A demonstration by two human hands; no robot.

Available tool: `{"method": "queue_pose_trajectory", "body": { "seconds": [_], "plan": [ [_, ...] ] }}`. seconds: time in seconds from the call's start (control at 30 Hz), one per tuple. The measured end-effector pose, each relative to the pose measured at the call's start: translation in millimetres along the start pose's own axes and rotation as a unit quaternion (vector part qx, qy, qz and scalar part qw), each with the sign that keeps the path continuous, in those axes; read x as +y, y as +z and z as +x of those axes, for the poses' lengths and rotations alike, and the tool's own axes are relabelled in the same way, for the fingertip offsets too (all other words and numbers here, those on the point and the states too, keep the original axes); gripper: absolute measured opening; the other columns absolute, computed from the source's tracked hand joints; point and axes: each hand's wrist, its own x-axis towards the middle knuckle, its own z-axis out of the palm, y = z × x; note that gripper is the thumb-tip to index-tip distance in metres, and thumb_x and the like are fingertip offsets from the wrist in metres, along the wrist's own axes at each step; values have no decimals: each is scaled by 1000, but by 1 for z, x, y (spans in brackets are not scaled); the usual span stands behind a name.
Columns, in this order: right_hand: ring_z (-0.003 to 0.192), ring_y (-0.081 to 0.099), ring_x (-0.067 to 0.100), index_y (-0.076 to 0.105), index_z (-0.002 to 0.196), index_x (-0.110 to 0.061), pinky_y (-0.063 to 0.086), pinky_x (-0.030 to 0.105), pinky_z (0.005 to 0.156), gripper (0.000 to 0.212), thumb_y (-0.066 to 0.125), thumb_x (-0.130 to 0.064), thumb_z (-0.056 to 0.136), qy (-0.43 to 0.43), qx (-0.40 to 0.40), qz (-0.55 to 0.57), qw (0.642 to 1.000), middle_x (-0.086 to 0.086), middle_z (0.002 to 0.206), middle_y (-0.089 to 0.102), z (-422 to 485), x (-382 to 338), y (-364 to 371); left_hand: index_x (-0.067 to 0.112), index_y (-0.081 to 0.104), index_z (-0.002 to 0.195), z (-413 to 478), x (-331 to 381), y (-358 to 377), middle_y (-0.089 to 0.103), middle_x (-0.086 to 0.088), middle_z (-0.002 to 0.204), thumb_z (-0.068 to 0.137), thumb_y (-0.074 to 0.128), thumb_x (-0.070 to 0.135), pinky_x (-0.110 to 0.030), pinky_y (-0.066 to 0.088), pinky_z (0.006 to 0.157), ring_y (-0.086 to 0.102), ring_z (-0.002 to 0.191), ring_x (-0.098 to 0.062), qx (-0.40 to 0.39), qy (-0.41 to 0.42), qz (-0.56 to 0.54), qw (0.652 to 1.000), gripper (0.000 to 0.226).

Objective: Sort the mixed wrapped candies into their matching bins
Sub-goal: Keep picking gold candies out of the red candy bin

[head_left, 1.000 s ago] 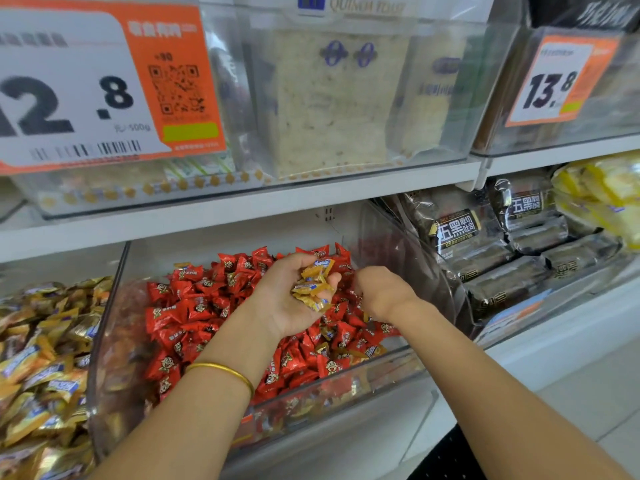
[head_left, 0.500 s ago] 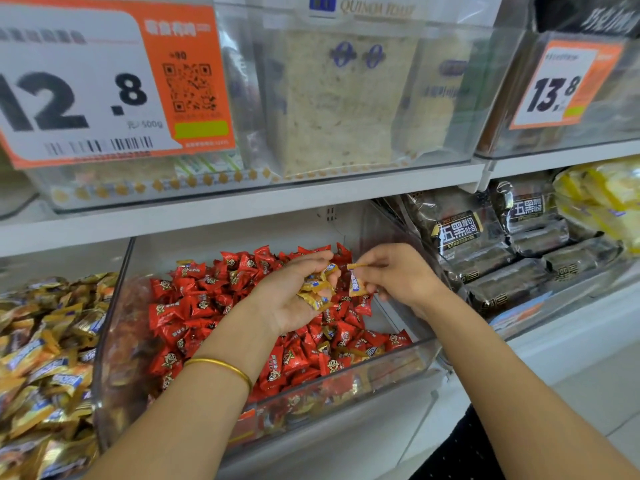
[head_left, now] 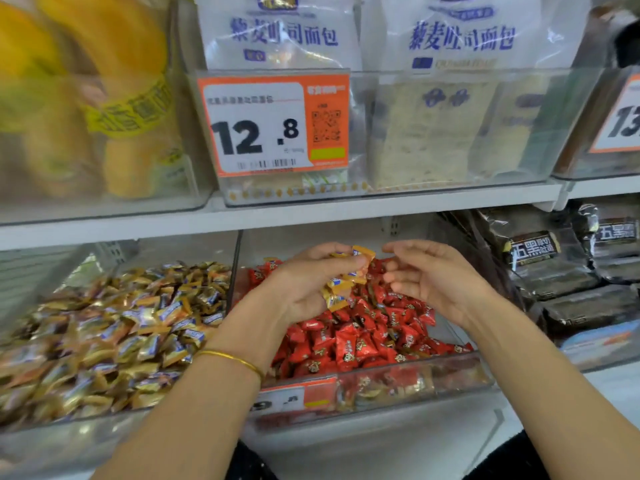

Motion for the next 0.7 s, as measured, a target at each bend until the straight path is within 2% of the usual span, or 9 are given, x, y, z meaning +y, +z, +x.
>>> {"method": "queue_pose_trajectory", "body": {
  "seconds": [0.17, 0.23, 0.3, 0.4, 0.47, 0.5, 0.53, 0.6, 0.7],
  "plan": [
    [50, 63, 14, 60, 103, 0, 52, 21, 45, 14, 52, -5, 93, 13, -25, -42, 999, 10, 67, 59, 0, 13, 35, 10, 56, 105, -60, 16, -68, 64, -4, 71, 86, 60, 7, -15, 42, 39, 57, 47, -8, 61, 24, -33, 997, 20],
    [49, 62, 14, 61, 96, -2, 52, 21, 45, 10, 52, -4, 93, 10, -34, -40, 999, 10, 66, 60, -1, 14, 48, 12, 59, 98, -79, 19, -98, 63, -2, 65, 87, 58, 9, -16, 43, 39, 56, 47, -11, 97, 28, -51, 994, 11],
    [48, 62, 14, 62, 91, -4, 51, 21, 43, 10, 52, -4, 93, 6, -37, -30, 999, 9, 63, 61, 0, 14, 58, 13, 59, 90, -89, 21, -124, 64, -4, 69, 90, 56, 11, -19, 47, 44, 57, 53, -14, 148, 44, -84, 985, 4],
    [47, 62, 15, 60, 93, -3, 51, 21, 43, 7, 53, -5, 92, 5, -40, -35, 999, 10, 63, 61, 3, 18, 68, 8, 54, 101, -91, 24, -146, 57, -10, 84, 99, 42, 18, -20, 48, 42, 59, 49, -14, 215, 96, -176, 956, 16],
    [47, 62, 14, 59, 94, -4, 52, 21, 43, 7, 52, -6, 93, 9, -34, -48, 998, 11, 67, 59, 6, 21, 70, 7, 47, 123, -88, 22, -157, 55, -13, 117, 99, 34, 29, -30, 56, 69, 67, 89, -22, 245, 114, -178, 946, 35],
    [47, 62, 15, 59, 94, -4, 52, 21, 43, 8, 51, -6, 94, 11, -30, -55, 998, 12, 69, 59, 8, 21, 70, 9, 39, 136, -86, 21, -162, 44, -12, 139, 98, 31, 32, -37, 49, 90, 54, 119, -28, 248, 110, -144, 952, 46],
    [47, 63, 15, 59, 94, -3, 52, 21, 43, 9, 50, -5, 94, 13, -28, -59, 998, 13, 71, 59, 10, 22, 68, 12, 33, 143, -87, 21, -163, 30, -11, 151, 97, 30, 34, -39, 40, 98, 35, 135, -30, 244, 106, -107, 958, 51],
    [48, 63, 15, 60, 95, -3, 52, 21, 43, 11, 48, -4, 95, 14, -27, -70, 997, 13, 71, 59, 11, 22, 64, 13, 35, 143, -92, 21, -157, 23, -9, 154, 96, 30, 31, -41, 27, 109, 22, 142, -26, 247, 104, -32, 963, 51],
    [49, 63, 15, 61, 94, -5, 52, 22, 45, 13, 47, -4, 95, 8, -26, -94, 995, 12, 72, 59, 12, 18, 53, 13, 38, 142, -99, 18, -136, 30, -4, 152, 93, 34, 25, -41, 11, 118, 24, 141, -18, 230, 126, 80, 962, 51]
  ]
}}
